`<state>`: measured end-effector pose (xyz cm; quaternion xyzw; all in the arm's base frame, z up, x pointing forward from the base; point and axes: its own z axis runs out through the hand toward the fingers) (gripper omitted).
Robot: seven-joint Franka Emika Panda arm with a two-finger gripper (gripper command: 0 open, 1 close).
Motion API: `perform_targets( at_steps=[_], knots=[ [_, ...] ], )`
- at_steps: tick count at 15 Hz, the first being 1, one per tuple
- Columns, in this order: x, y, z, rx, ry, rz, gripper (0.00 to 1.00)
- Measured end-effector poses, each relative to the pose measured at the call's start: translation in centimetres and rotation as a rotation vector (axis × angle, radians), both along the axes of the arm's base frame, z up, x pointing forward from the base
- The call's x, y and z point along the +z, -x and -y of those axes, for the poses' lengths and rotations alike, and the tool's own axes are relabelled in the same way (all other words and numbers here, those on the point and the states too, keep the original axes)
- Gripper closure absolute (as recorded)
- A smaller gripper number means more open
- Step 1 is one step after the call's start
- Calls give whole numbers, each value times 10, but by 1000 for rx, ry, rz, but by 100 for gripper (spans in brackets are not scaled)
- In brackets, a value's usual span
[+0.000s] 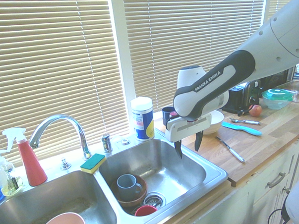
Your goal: Put the knife into the sink
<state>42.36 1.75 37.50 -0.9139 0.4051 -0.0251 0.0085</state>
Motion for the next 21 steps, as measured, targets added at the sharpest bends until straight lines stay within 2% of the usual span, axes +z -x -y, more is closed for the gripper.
perform_targets(
  at_steps=[4, 6, 10, 14, 18, 21],
  knots=[
    [3, -2, 7, -3, 17, 10, 0],
    [12, -7, 30, -41, 35, 28, 0],
    [25, -6, 106, -242, 88, 55, 0],
    [18, 11, 144, -360, 97, 42, 0],
    [2, 42, 157, -414, 78, 21, 0],
    [-15, 70, 155, -384, 66, 6, 0]
  ],
)
